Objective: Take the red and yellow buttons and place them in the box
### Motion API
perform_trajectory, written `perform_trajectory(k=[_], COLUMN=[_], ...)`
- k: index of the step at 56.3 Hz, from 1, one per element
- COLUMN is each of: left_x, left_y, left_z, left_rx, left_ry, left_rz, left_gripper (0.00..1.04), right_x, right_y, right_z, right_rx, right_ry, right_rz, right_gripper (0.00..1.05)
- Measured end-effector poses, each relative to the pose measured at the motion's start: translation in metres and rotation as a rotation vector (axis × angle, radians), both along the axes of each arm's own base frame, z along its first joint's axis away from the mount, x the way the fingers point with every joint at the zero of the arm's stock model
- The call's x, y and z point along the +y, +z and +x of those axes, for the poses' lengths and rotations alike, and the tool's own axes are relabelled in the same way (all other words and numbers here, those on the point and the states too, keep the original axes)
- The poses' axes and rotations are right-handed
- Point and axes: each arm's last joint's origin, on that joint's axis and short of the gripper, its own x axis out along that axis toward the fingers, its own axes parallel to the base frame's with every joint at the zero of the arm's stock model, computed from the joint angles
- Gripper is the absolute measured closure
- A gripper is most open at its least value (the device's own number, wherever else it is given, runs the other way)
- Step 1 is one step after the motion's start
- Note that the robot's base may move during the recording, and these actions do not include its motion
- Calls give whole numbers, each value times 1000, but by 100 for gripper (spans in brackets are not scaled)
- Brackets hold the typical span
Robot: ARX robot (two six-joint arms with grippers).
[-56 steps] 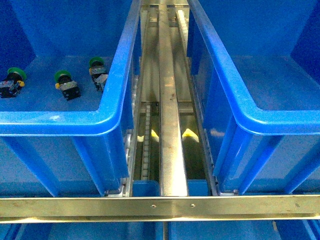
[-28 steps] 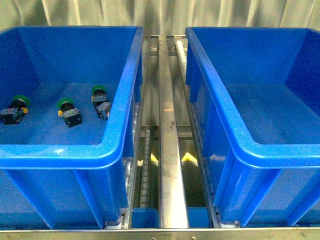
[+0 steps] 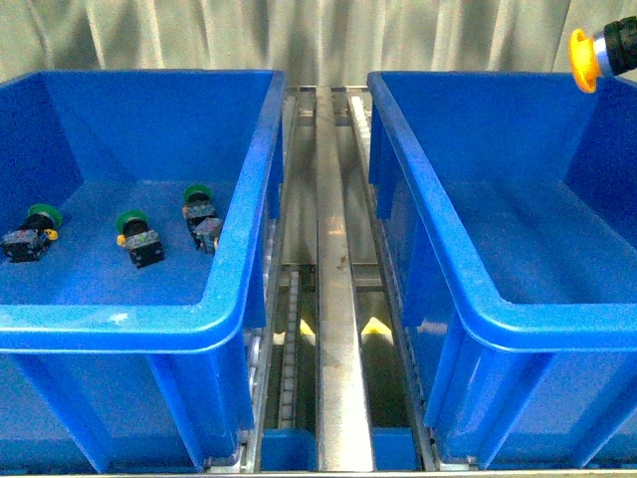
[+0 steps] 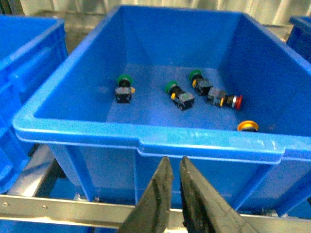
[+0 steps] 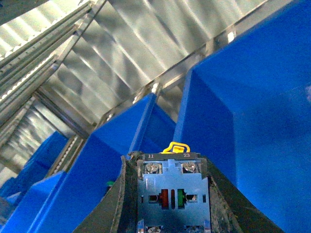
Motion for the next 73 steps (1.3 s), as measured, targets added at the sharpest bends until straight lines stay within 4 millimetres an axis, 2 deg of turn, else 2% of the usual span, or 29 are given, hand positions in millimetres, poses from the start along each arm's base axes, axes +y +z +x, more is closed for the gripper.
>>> perform_trajectory(k=[2, 7, 20, 39, 55, 57, 73], left_x=[0, 0, 0, 0, 0, 0, 0], left_y=[-1, -10, -17, -17, -17, -17, -17], left_z=[-1, 0, -1, -1, -1, -1, -1], left_rx=[-9, 5, 0, -5, -5, -5, -6], left_ry=[1, -1, -3, -2, -2, -2, -2], left_rz=[2, 10, 16, 17, 17, 17, 17], left_gripper=[103, 102, 102, 102, 102, 100, 54], right_x=[-2, -8, -17, -14, -3, -1, 6], right_y=[2, 4, -5, -2, 4, 5, 23], right_z=[-1, -2, 1, 9, 6, 4, -10], right_rx=[-13, -42, -15, -41, 15, 12, -67], right_ry=[-6, -16, -95, -305, -341, -345, -362], right_rz=[-28, -81, -268, -559, -651, -651, -603], right_gripper=[79, 79, 79, 79, 79, 79, 79])
